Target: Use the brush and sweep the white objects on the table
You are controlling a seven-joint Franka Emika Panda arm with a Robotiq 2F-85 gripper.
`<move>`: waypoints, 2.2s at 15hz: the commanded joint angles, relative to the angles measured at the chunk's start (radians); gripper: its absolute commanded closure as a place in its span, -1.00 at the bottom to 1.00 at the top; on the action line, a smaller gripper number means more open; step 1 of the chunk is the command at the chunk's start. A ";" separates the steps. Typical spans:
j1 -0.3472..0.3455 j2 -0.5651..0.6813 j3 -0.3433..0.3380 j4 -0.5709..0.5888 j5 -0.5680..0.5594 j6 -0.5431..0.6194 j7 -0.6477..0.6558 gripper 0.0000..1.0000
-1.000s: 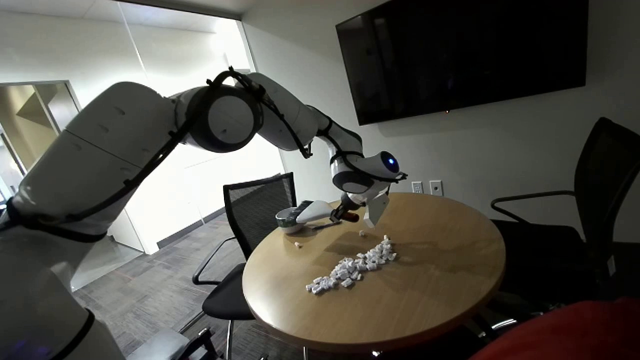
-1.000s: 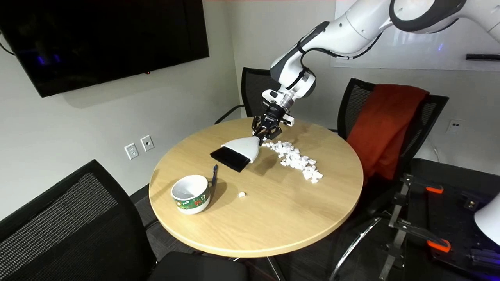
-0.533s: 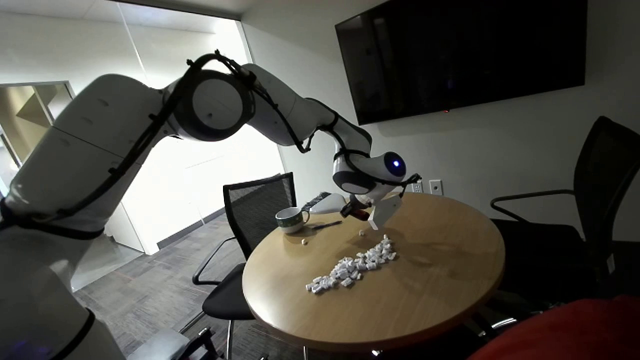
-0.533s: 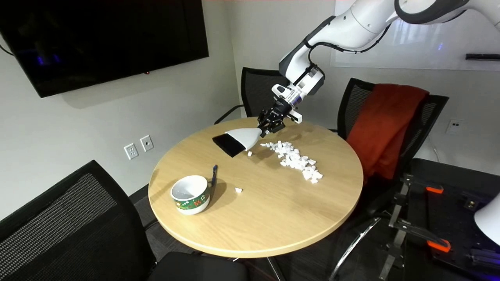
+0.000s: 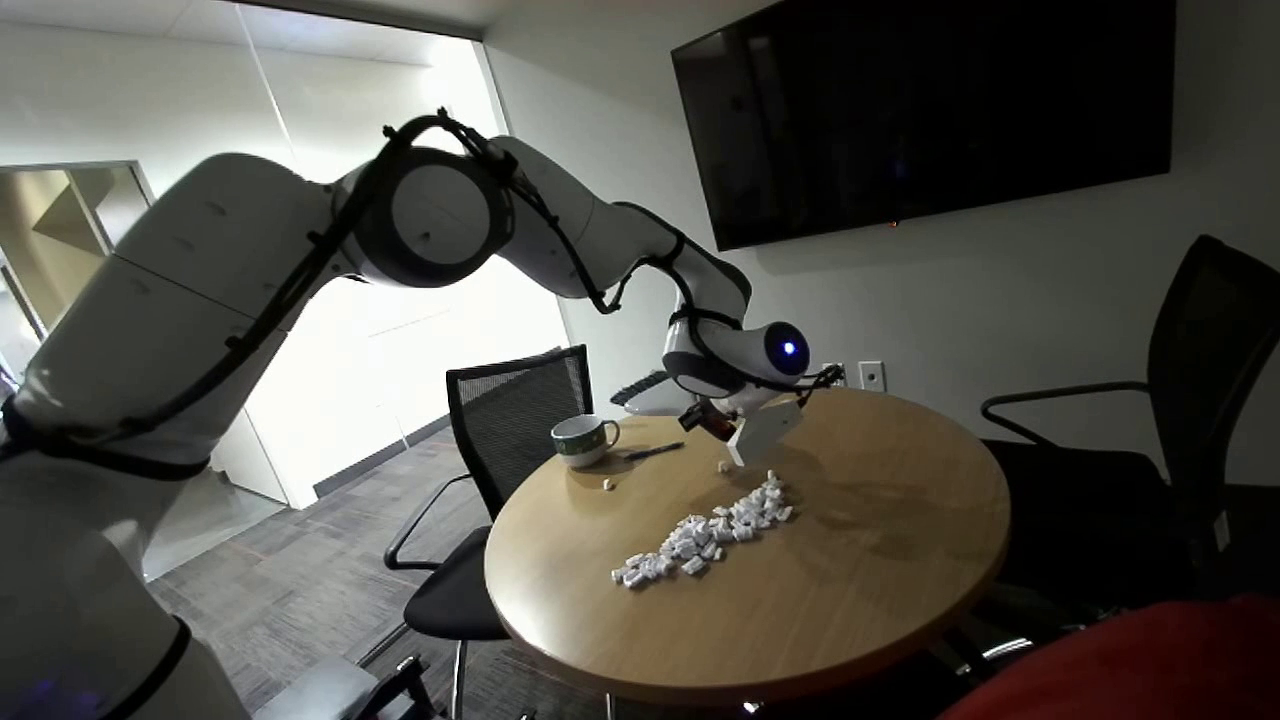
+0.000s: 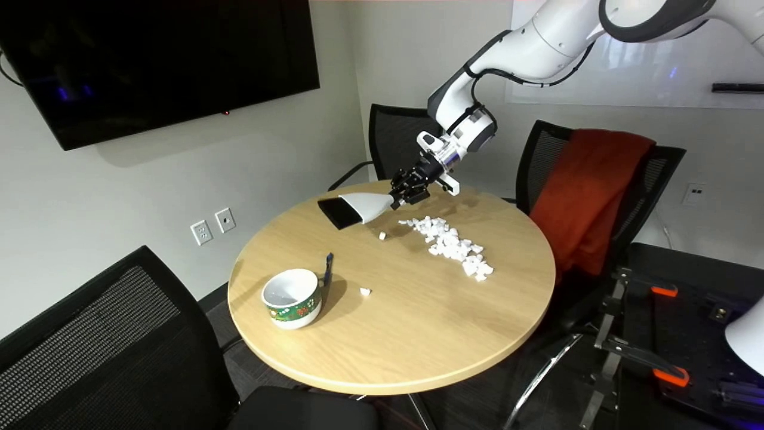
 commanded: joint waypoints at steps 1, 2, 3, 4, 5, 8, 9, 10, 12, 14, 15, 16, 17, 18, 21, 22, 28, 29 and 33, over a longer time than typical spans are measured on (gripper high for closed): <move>0.028 -0.085 -0.028 -0.084 0.174 0.048 0.064 0.72; 0.035 -0.099 -0.036 -0.099 0.227 0.063 0.074 0.72; 0.049 -0.123 -0.052 -0.123 0.265 0.081 0.104 0.72; 0.067 -0.146 -0.071 -0.145 0.293 0.107 0.137 0.72; 0.084 -0.171 -0.088 -0.169 0.315 0.131 0.175 0.72; 0.145 -0.241 -0.141 -0.222 0.344 0.244 0.304 0.72; 0.166 -0.260 -0.155 -0.237 0.342 0.291 0.348 0.72; 0.187 -0.276 -0.169 -0.249 0.330 0.340 0.401 0.72; 0.228 -0.297 -0.191 -0.272 0.278 0.437 0.529 0.72; 0.256 -0.302 -0.200 -0.303 0.162 0.505 0.692 0.72; 0.269 -0.294 -0.210 -0.317 0.092 0.514 0.778 0.72; 0.274 -0.289 -0.215 -0.336 0.022 0.514 0.860 0.72; 0.279 -0.283 -0.222 -0.352 -0.053 0.499 0.945 0.72; 0.265 -0.281 -0.211 -0.348 -0.104 0.473 0.988 0.72; 0.260 -0.253 -0.201 -0.333 -0.084 0.490 0.956 0.22; 0.260 -0.253 -0.201 -0.334 -0.086 0.490 0.959 0.22; 0.268 -0.293 -0.197 -0.371 -0.019 0.511 1.023 0.72; 0.276 -0.300 -0.201 -0.381 -0.004 0.533 1.055 0.72; 0.324 -0.328 -0.234 -0.426 -0.036 0.640 1.260 0.72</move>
